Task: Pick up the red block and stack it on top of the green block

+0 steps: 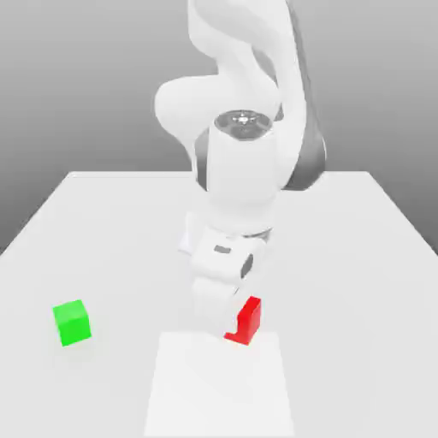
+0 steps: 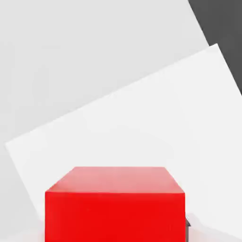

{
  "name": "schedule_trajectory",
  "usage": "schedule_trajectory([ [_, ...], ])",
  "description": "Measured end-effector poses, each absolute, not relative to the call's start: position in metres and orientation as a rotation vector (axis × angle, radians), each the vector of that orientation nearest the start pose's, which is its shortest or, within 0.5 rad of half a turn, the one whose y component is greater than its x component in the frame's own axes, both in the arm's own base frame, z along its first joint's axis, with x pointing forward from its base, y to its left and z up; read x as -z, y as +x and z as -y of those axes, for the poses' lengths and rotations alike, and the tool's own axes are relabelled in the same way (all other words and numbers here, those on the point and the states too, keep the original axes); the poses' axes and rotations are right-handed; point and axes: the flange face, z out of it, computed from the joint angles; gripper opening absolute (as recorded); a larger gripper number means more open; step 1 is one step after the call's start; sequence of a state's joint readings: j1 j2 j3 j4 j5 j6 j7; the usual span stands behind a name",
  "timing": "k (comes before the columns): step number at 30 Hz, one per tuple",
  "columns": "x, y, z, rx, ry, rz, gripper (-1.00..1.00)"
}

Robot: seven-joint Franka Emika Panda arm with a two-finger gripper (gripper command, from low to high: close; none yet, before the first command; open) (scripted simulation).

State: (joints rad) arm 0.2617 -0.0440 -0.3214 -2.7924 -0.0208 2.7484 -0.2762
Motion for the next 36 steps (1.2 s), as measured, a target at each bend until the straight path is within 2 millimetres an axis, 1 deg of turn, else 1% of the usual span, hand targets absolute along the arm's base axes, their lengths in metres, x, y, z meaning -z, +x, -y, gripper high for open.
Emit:
schedule_trajectory([
  [4,-0.228,0.373,0.079,0.000,-3.129,0.170,-1.00],
  [8,-0.234,0.358,0.135,0.000,-3.134,-0.020,-1.00],
  [12,-0.240,0.334,0.189,0.000,-3.129,-0.216,-1.00],
  [16,-0.245,0.299,0.242,-0.002,-3.110,-0.427,-1.00],
  [17,-0.245,0.294,0.249,-0.001,-3.105,-0.457,-1.00],
  [20,-0.241,0.292,0.256,0.006,-3.097,-0.478,-1.00],
  [25,-0.226,0.296,0.256,0.016,-3.092,-0.470,-1.00],
  [29,-0.209,0.296,0.256,0.017,-3.094,-0.470,-1.00],
  [34,-0.184,0.289,0.257,0.004,-3.100,-0.486,-1.00],
  [35,-0.180,0.288,0.256,0.001,-3.101,-0.488,1.00],
  [36,-0.180,0.288,0.256,0.001,-3.101,-0.488,1.00],
])
